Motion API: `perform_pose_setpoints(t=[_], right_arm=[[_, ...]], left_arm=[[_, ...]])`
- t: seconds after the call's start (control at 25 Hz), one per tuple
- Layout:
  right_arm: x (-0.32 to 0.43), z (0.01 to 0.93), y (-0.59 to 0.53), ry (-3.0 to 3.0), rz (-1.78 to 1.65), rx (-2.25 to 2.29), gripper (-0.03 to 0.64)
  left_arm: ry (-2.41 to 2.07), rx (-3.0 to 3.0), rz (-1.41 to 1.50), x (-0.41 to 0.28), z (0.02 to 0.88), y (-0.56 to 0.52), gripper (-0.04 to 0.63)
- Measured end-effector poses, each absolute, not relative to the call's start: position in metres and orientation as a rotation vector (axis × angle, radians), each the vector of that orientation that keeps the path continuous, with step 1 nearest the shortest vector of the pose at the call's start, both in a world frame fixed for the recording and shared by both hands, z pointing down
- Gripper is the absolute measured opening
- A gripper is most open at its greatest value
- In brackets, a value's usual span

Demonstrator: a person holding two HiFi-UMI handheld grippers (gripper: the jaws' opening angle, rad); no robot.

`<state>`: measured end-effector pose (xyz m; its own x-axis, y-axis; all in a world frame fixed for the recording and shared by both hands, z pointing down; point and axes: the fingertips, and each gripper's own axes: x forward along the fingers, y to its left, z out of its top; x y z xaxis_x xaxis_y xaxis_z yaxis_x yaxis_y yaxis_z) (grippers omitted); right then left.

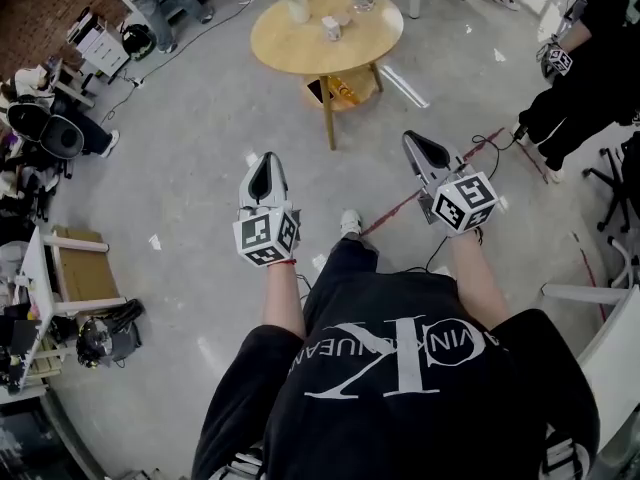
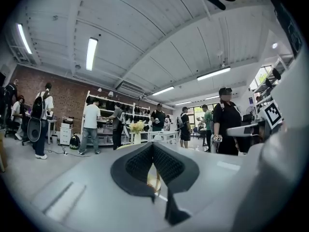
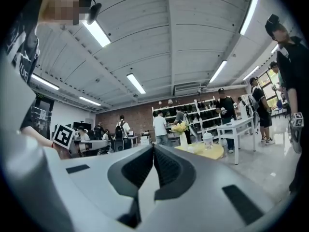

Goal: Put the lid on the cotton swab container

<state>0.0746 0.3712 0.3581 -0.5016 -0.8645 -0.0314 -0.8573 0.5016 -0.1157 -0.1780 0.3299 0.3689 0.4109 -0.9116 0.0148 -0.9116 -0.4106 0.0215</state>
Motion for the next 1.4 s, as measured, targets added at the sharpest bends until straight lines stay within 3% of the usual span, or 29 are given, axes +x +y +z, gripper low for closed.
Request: perform_pose_setpoints(t=[0.92,1.32,1.4], right_arm=[[0.115,0.394,0.173,2.574,-0.399,-1.663,0.021],[0.105,0.399,0.107,2.550,-0.440,-1.660,0.115],[0.105,0.401,0.101,2.544,-0.454,-1.665,0.121]], left_arm=[[-1.416,2.619,0.129,-0.121,0.414,0.108,0.014],[-1.335,2.630,0.118,-0.123,0.426,0.036,0.017],[-1.320,2.625,0.114,-0.122,0.429,0.029,0.046]])
